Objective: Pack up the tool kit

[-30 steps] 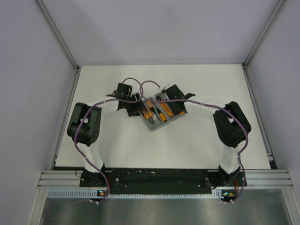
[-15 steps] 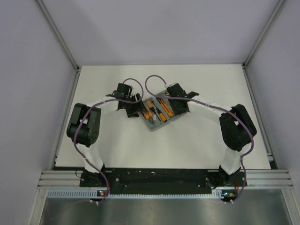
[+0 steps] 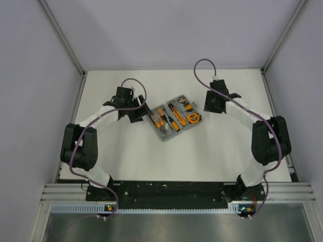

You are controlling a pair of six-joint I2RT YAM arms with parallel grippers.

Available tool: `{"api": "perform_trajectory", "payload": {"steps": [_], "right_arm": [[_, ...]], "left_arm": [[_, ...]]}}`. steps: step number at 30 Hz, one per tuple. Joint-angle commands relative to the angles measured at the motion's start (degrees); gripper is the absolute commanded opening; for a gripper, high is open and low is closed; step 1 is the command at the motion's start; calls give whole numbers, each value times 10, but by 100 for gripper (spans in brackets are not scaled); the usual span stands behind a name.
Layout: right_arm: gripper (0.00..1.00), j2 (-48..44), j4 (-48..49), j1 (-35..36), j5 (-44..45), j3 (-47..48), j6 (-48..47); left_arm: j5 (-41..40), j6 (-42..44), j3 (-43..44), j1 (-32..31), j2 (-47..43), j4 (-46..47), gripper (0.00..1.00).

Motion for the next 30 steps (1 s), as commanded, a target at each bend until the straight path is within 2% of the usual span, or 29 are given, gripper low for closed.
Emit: {"api": "perform_trajectory", "payload": {"steps": [1,8,16,22,30], "right_arm": [[41,61,24,-31,-57,34,35],[37,115,21,-30,-82,61,15],[36,122,10,24,-78,54,14],[36,101,-15,74,-13,25,39],[36,82,-38,110,69,14,63]], "left_arm": [[-50,-11,-40,13,-55,12,73],[-94,-31,-81,21,-42,3,69],[-105,-28,-74,21,-3,-7,68],[-89,-20,-52,21,41,-7,66],[-90,-6,-37,22,56,-16,64]]}}
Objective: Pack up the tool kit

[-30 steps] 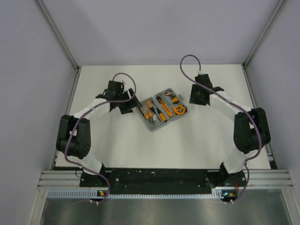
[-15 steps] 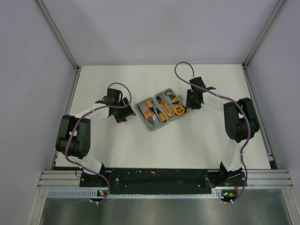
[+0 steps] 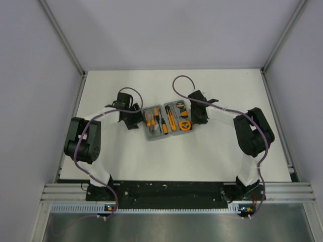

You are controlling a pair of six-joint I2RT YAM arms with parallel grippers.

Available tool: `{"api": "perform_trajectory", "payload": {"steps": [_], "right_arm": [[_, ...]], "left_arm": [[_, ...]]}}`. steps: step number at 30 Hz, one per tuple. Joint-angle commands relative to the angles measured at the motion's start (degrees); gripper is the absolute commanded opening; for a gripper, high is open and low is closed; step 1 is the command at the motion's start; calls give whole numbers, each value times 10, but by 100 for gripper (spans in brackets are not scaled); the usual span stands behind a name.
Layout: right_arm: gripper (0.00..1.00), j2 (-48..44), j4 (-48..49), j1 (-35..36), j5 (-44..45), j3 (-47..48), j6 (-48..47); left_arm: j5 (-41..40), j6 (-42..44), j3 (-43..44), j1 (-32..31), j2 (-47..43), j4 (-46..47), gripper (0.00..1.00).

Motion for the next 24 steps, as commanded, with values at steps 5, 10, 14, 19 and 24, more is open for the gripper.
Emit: {"api": "perform_trajectory", "payload": {"steps": [5,10,14,19,24], "right_arm": [[38,-87,-32,12,112,16,11],[41,-140,-32,12,100,16,-14],[45,-172,11,38,15,-1,-89],[57,-212,115,127,-78,-52,-193],[59,-179,188,190,-184,-57,-217]], "left_arm": [[-42,22,16,7,1,-38,64],[-73,22,17,18,-29,-58,65],[-91,21,15,25,-71,-74,65],[-99,21,13,51,-136,-85,68],[-56,28,21,80,-169,-87,69]]}}
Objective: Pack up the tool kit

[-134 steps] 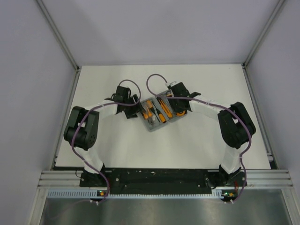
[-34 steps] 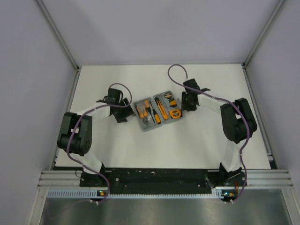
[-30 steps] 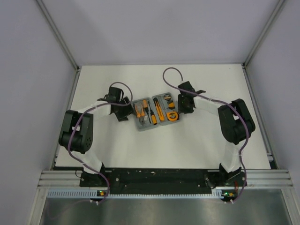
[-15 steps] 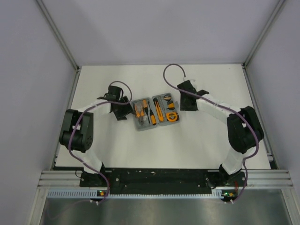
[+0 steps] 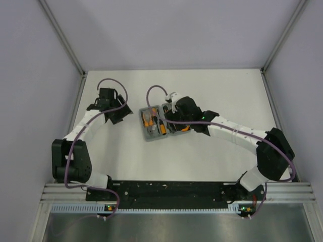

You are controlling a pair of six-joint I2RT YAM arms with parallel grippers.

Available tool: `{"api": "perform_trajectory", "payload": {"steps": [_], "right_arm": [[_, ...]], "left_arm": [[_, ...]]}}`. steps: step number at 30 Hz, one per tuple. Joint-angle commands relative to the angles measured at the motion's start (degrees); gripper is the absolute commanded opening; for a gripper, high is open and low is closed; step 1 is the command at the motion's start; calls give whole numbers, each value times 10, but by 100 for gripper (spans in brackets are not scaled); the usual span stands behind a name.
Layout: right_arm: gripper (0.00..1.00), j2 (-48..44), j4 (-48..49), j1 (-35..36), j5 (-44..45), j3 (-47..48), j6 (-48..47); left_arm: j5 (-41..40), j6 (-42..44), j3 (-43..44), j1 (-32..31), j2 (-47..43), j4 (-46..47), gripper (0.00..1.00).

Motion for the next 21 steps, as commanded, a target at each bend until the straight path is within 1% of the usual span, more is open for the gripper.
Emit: {"api": "perform_trajectory", "payload": {"steps": [1,3,5,8,9,12,15,16,21], "right_arm": [[59,24,109,52,-112,3,-60],[59,54,130,77,-114,17,-79],[58,89,130,93,-121,50,-87],[56,137,127,104,-139,90,-89],[55,155,119,106,-136,101,-89],[51,197,109,110,-149,126,-92],[50,224,109,125,-146,141,-101],[50,236,111,129,-143,146,-119],[48,271,109,134,-140,167,-123]], "left_arm": [[31,7,13,27,-31,-7,69],[46,2,11,40,-34,-6,70],[55,-6,7,52,-39,0,70],[74,-13,-5,60,-45,11,70],[78,-16,-10,81,-46,12,70],[97,-21,-25,93,-46,22,70],[114,-27,-37,105,-42,36,70],[121,-30,-40,107,-39,40,70],[148,-33,-46,116,-25,55,70]]}}
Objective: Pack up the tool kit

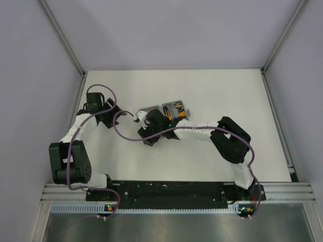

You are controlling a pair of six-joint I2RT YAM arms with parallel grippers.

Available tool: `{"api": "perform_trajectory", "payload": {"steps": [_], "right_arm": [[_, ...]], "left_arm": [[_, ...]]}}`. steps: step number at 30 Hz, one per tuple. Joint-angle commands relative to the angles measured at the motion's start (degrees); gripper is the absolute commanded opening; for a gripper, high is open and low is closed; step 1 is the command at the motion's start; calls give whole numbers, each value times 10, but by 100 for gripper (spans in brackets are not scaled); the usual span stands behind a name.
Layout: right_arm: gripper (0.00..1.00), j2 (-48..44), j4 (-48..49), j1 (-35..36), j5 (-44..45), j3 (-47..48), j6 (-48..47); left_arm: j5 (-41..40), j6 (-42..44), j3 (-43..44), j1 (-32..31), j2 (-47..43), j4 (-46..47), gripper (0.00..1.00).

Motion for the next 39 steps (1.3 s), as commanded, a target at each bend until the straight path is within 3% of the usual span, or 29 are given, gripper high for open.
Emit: {"api": "perform_trajectory", "payload": {"steps": [1,8,14,17,31,39], "right_arm": [[47,25,17,12,-6,40,-21],[40,61,-11,17,-2,64,-30],[8,69,-19,27,26,74,-28],[0,50,-19,27,14,76,-11],[0,-111,205,27,-18,-95,39],[0,-132,219,26,-47,-111,46]], "left_arm": [[37,-9,-3,7,4,38,70],[69,-15,-14,8,14,60,70],[130,-23,-27,5,35,97,70],[153,-24,-42,-2,44,125,70],[247,-38,-122,-61,64,306,73],[292,-35,-115,-93,86,358,72]]}}
